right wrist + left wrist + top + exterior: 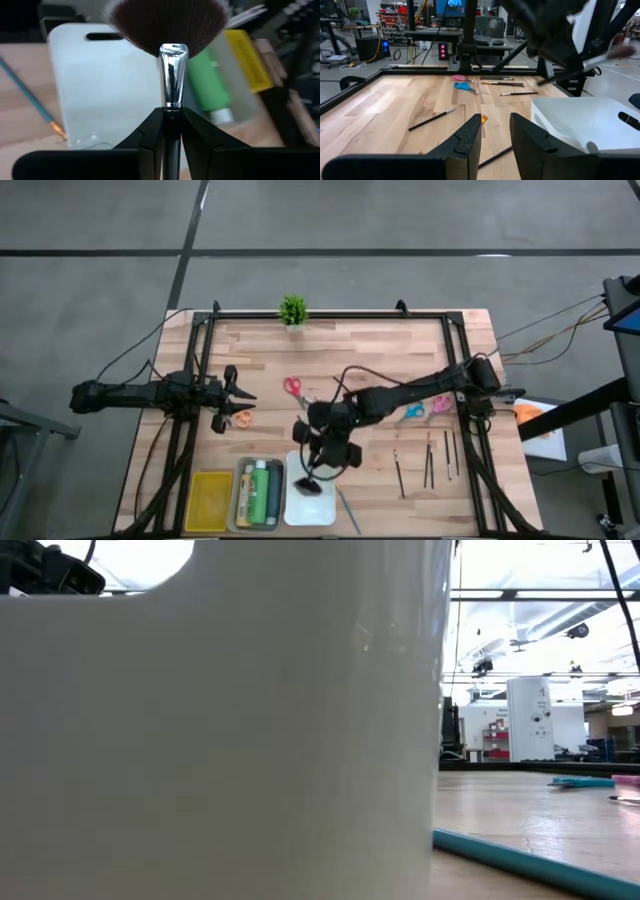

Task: Pick & Place Paint Supplies
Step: Put the black paint brush into the white bin

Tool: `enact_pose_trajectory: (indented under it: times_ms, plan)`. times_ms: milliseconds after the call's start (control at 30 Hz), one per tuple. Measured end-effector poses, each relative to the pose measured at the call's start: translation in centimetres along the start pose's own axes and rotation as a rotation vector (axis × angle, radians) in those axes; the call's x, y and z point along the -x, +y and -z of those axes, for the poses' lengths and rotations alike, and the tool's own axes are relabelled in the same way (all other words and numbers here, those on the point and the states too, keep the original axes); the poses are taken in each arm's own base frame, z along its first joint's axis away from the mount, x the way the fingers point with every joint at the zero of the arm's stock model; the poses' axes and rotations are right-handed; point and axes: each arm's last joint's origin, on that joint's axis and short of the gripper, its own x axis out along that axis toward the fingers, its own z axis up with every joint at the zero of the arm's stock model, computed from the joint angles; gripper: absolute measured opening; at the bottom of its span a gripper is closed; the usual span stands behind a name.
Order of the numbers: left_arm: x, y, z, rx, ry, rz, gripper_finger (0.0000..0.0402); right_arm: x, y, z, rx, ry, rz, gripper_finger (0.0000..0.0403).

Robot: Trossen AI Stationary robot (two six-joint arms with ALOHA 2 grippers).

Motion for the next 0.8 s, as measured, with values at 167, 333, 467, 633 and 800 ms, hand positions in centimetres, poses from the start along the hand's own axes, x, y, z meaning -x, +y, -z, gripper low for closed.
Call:
enact_pose_trajectory:
  times_ms: [167, 333, 467, 633, 800]
  plan:
    - [-0.1, 0.0, 0.1, 0.002, 0.017, 0.000, 0.0104, -3.0, 1.2, 0.6, 0.037, 0.017, -0.066, 0.0054]
    - [-0.1, 0.0, 0.1, 0.002, 0.017, 0.000, 0.0104, -5.4, 2.4, 0.6, 0.056, 0.020, -0.113, 0.0054]
    - [-0.1, 0.0, 0.2, 0.002, 0.018, 0.000, 0.0104, -6.8, 3.0, 1.0, 0.058, 0.044, -0.129, 0.0054]
    - [-0.1, 0.0, 0.2, 0.003, 0.026, -0.001, 0.0104, -7.5, 3.3, 1.6, 0.059, 0.114, -0.105, 0.0054]
    - [-0.1, 0.0, 0.2, 0.003, 0.025, 0.000, 0.0104, -7.4, 3.2, 1.9, 0.061, 0.164, -0.079, 0.0054]
